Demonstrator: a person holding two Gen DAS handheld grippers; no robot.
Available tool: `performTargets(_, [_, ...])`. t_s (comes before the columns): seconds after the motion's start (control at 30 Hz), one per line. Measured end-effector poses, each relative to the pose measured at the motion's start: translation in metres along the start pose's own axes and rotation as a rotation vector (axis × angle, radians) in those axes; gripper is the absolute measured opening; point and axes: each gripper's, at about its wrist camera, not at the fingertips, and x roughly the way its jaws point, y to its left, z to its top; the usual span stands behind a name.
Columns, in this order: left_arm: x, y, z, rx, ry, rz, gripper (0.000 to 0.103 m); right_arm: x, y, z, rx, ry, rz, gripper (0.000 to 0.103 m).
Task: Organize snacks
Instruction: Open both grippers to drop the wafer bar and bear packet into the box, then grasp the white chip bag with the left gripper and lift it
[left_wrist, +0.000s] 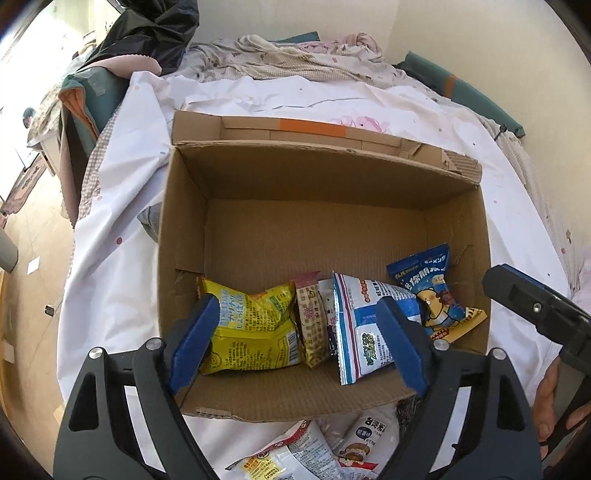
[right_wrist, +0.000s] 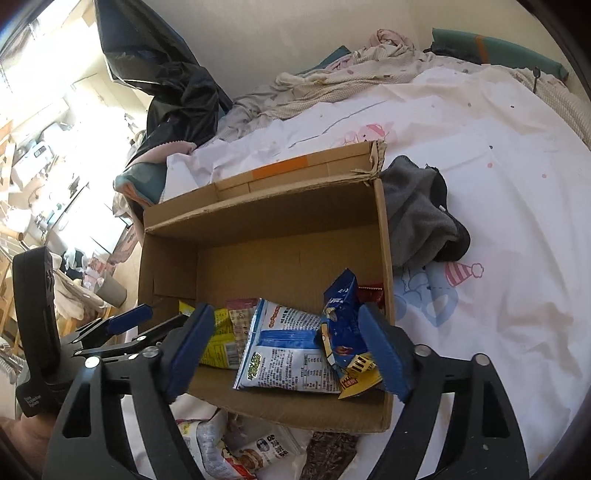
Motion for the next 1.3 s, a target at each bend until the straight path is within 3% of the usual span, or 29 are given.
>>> performTargets(0.37, [-0.019,0.016,-0.005,-0.049,-0.027,-0.006,0.085,-0.01,0.008,-0.008,-0.009,-0.004,-0.035,0.089])
performTargets(0.6, [-0.04,0.023,-0.011,-0.058,-0.079,0.008,0.096,-0.024,0.016,-0.019,-0.05,-0.012,-0.062,0.091])
performTargets(0.87, [-0.055,0.027,-0.033,-0.064,-0.058,0.007,0.096,-0.038,0.011,-0.037,0.002,0.005,-0.062,0.092])
performTargets(1.3, [-0.067,0.069,-0.081,-0.243,0.027,0.033,0.096,-0.045,0.001,-0.081,0.134,0.103,-0.029,0.092])
